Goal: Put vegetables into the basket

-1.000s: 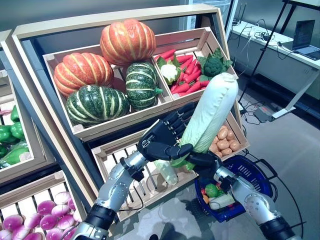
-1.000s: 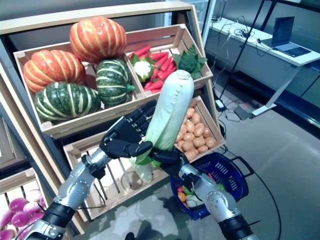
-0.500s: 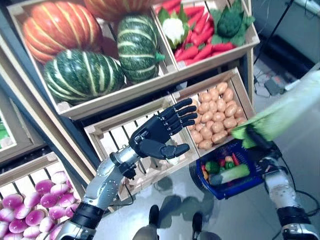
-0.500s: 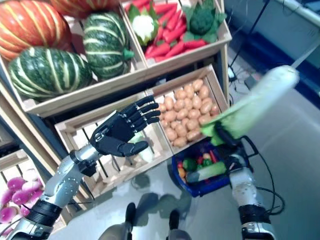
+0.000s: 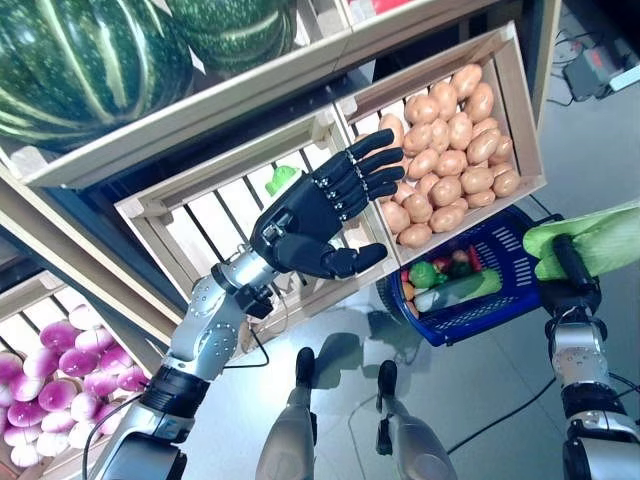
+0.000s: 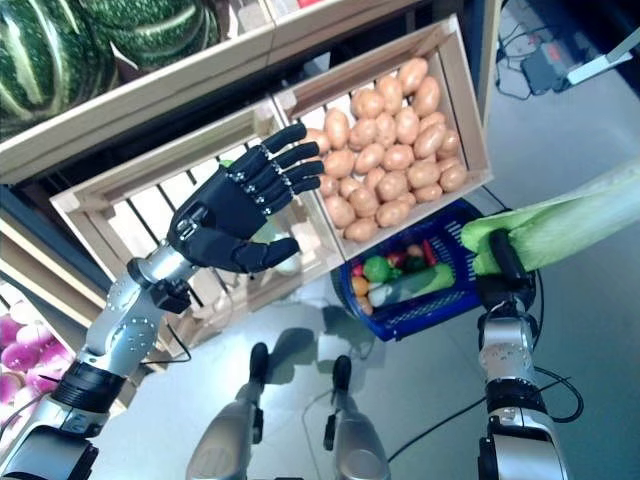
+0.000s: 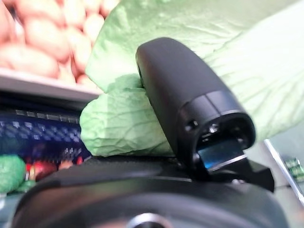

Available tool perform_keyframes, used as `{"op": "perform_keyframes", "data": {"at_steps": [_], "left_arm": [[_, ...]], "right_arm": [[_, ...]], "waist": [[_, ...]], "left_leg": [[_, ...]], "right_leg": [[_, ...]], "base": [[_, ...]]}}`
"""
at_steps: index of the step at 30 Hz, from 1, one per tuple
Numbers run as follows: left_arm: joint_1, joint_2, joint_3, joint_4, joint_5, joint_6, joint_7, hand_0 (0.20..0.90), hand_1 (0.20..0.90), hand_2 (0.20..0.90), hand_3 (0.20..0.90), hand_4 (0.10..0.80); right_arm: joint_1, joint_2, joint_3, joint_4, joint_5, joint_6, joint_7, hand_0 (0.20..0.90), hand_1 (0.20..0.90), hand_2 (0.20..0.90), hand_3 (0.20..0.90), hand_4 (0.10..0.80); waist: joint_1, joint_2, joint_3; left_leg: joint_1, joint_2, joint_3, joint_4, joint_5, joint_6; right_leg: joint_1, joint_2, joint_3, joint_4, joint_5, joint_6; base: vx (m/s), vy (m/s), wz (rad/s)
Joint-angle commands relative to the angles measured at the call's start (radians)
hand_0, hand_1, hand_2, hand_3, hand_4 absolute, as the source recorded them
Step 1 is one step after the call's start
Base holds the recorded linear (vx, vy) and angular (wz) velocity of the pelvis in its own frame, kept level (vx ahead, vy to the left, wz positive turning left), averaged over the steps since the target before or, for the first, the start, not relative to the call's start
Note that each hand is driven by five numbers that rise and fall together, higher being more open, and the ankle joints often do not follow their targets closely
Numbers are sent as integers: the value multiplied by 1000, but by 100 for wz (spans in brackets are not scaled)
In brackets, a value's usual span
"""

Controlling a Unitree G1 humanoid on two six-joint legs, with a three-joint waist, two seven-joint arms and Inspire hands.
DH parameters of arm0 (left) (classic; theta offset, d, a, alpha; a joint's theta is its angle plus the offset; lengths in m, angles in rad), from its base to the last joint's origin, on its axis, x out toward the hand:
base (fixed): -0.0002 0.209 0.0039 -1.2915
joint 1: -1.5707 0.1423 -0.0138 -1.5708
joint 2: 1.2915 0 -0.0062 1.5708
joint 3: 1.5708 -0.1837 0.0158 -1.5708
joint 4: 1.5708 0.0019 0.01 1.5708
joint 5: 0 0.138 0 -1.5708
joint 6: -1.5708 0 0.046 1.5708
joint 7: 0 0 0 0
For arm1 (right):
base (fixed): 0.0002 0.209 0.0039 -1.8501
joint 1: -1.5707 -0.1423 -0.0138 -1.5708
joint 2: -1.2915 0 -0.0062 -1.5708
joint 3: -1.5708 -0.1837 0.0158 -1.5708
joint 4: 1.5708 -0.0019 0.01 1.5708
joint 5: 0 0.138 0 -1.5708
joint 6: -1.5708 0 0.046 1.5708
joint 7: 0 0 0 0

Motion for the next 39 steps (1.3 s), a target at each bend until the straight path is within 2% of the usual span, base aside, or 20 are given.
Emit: {"op": "perform_keyframes", "data": {"at_steps": [1,4,7,11,17,26,32,37,39], "left_arm": [[-140,-8,21,-33,-71,-129,-21,900,900,900,900,800],[-182,-4,6,-33,-89,-145,-35,900,900,900,900,800],[-232,-19,3,-36,-93,-155,-45,900,900,900,900,800],[-267,-22,-8,-42,-78,-160,-57,900,900,900,900,800],[-319,-70,-9,-80,-137,-175,-73,900,900,900,900,800],[-372,-110,0,-110,-158,-182,-70,900,900,900,900,800],[-384,-127,8,-108,-168,-173,-45,900,900,900,900,800],[-369,-135,21,-106,-183,-154,-57,900,900,900,900,800],[-374,-131,12,-107,-181,-161,-46,900,900,900,900,800]], "right_arm": [[-92,-134,-72,-19,66,-112,-15,300,300,300,300,400],[-129,-157,-56,22,80,-92,-30,300,300,300,300,400],[-172,-161,-18,65,20,-32,-11,300,300,300,300,400],[-202,-161,4,102,55,-16,-25,300,300,300,300,400],[-262,-108,43,131,41,4,-11,300,300,300,300,400],[-356,-52,106,158,25,36,-34,300,300,300,300,400],[-405,-31,102,214,15,45,-95,300,300,300,300,400],[-435,-25,91,256,74,136,-237,300,300,300,300,400],[-458,-32,97,285,79,142,-253,300,300,300,300,400]], "waist": [[13,-13,-26],[17,-12,7],[26,-11,33],[29,-4,47],[34,27,47],[44,45,47],[55,64,47],[58,77,47],[58,84,47]], "left_leg": [[-35,-22,-7,29,-70,9],[-86,-35,-11,74,-70,8],[-152,-54,-16,146,-81,9],[-224,-72,-28,207,-84,11],[-382,-99,-33,334,-103,20],[-517,-105,-31,526,-156,28],[-585,-114,-12,699,-237,34],[-622,-118,-2,773,-265,38],[-628,-120,0,783,-268,43]], "right_leg": [[-83,0,-6,150,-3,-20],[-123,3,-17,180,-3,-26],[-175,2,-32,236,-16,-33],[-242,-2,-36,299,-25,-33],[-417,-21,-33,460,-64,-36],[-570,-33,-16,673,-126,-64],[-643,-51,-17,862,-206,-84],[-679,-49,-4,934,-230,-93],[-689,-44,1,950,-235,-96]], "base": [[-92,-76,2],[-98,-67,11],[-61,-59,11],[-45,-38,0],[-34,5,13],[-24,-4,9],[-8,12,2],[3,18,-2],[-8,39,-8]]}}
